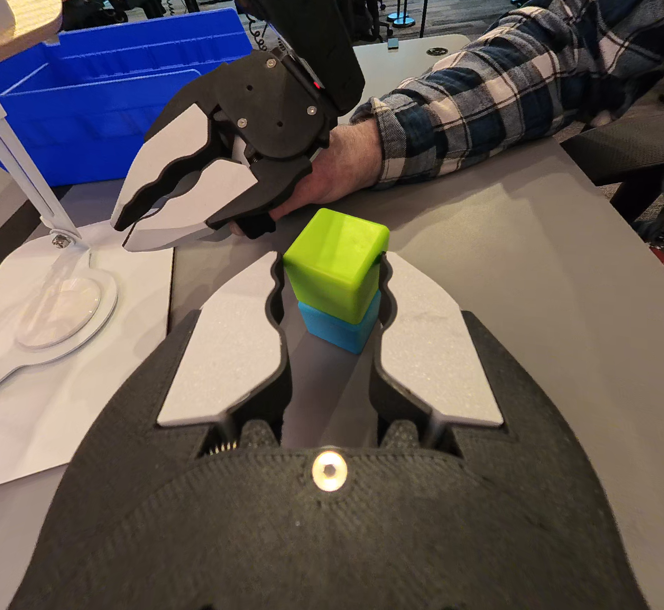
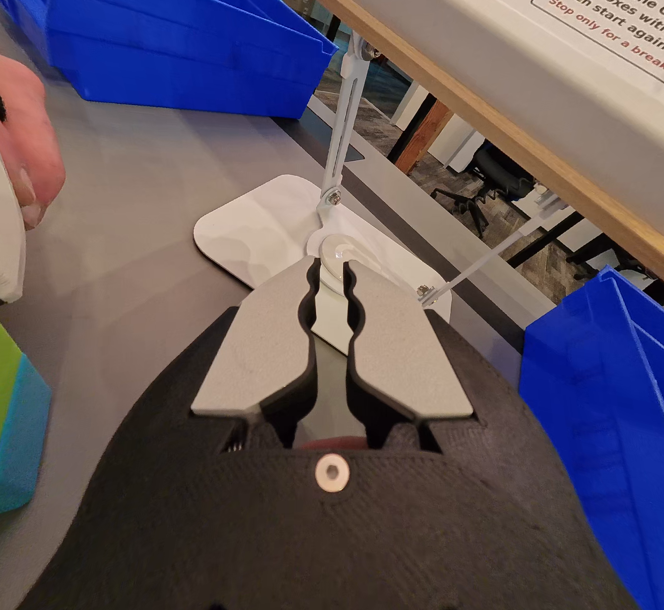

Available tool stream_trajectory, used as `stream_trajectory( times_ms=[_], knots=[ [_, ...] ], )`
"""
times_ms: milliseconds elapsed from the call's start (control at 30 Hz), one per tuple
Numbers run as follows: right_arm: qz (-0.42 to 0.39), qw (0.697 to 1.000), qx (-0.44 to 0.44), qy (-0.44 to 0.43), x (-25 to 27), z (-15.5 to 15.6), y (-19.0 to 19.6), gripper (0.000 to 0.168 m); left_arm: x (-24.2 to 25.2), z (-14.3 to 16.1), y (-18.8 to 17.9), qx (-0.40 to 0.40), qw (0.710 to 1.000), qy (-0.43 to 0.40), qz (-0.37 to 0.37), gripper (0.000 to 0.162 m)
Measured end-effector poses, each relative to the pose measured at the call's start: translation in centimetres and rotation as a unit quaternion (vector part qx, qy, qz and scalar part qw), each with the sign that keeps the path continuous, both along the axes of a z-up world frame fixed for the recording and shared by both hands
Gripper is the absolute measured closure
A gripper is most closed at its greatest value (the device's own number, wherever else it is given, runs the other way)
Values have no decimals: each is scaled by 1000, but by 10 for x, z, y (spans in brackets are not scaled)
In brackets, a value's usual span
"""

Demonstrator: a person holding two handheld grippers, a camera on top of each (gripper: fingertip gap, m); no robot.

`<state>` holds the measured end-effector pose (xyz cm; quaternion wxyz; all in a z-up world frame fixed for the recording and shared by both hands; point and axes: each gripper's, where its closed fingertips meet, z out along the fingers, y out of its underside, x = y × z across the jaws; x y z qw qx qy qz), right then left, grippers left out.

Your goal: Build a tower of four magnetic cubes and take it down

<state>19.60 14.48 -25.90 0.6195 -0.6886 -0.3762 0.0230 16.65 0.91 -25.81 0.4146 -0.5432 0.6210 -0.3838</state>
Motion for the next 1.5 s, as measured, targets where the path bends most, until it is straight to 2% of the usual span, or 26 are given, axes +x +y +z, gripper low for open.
stream_trajectory(
  times_ms=[267,567,833,933,1100,1233,1500],
  knots=[
    [0,1000,-1,0,0,0,0,156,-7,7,1,0,1000,-7,7,110],
    [1,1000,-2,2,1,0,-1,156,-31,28,9,42,998,1,44,111],
    [2,1000,-3,1,1,0,-1,156,-121,92,69,135,972,1,191,117],
    [2,1000,-4,-2,0,-1,-1,156,-156,101,96,146,961,35,233,115],
    [3,1000,-6,-3,0,-2,-1,156,-202,98,145,158,942,108,275,114],
    [5,1000,-6,-6,0,-2,-1,156,-220,94,181,134,941,124,286,115],
    [7,1000,-7,-6,-1,-3,-1,155,-236,29,239,79,932,224,272,114]
  ],
)
